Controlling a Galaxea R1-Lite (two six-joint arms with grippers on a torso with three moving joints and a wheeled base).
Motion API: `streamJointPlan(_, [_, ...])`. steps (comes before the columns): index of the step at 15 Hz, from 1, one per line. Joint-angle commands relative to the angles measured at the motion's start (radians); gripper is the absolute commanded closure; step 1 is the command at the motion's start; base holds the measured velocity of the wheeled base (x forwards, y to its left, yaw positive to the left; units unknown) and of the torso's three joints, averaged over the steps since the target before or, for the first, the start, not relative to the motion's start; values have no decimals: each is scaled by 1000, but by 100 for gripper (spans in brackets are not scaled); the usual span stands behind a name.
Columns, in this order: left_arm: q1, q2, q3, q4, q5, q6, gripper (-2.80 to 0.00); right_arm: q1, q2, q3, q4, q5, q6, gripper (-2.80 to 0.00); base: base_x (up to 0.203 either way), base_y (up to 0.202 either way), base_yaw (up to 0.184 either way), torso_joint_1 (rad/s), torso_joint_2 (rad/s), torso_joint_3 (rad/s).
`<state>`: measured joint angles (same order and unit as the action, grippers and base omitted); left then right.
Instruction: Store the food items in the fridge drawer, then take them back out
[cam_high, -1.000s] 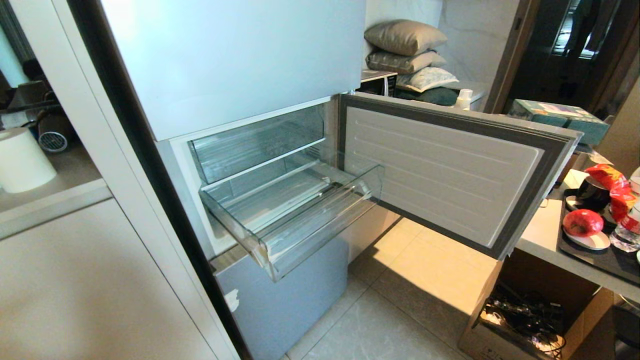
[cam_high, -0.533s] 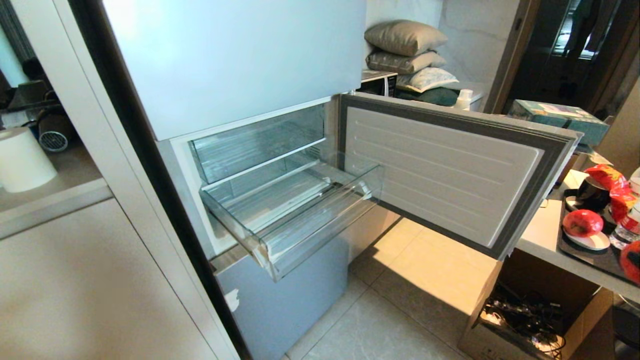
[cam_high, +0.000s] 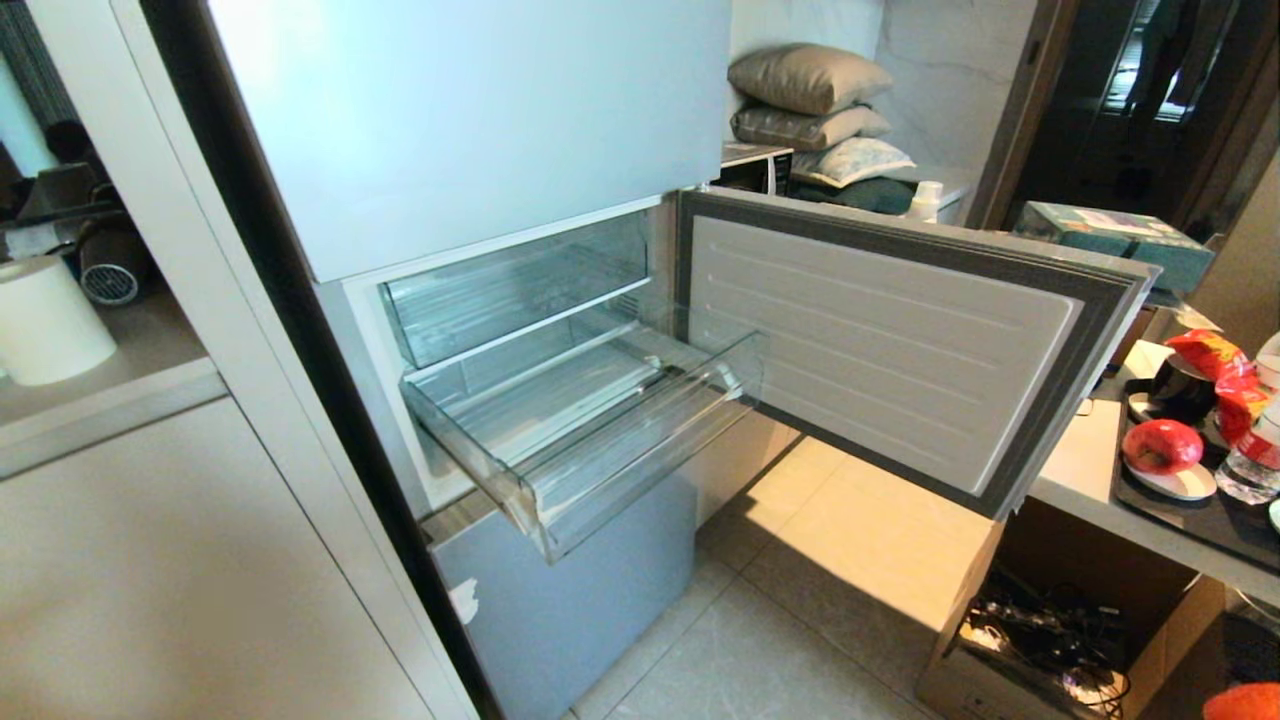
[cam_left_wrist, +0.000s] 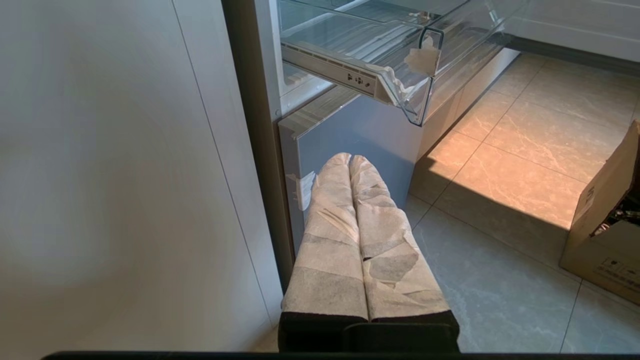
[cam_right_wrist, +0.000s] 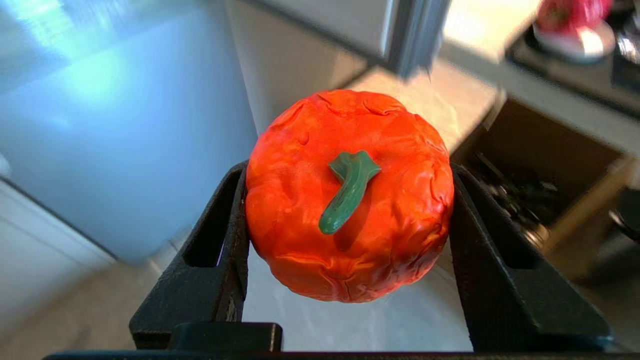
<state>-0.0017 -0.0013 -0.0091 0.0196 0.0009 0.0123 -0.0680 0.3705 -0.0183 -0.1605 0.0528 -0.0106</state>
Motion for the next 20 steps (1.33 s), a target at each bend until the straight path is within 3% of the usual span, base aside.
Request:
streamJointPlan(1, [0, 1, 0, 0, 1, -2, 0, 37, -207, 16, 131, -53, -16, 0, 0, 0, 0, 0, 0, 0])
streamJointPlan(5, [0, 1, 0, 0, 1, -5, 0, 58, -377, 18, 165, -68, -46, 0, 0, 0, 0, 0, 0, 0])
streamJointPlan(7, [0, 1, 0, 0, 1, -5, 0, 62, -369, 18, 168, -74, -8, 0, 0, 0, 0, 0, 0, 0])
streamJointPlan(13, [0, 1, 0, 0, 1, -5, 0, 62, -370, 18, 167, -76, -2, 0, 0, 0, 0, 0, 0, 0])
streamJointPlan(20, [0, 1, 0, 0, 1, -5, 0, 62, -369, 18, 167, -76, 1, 0, -1, -8, 160, 2, -2, 3])
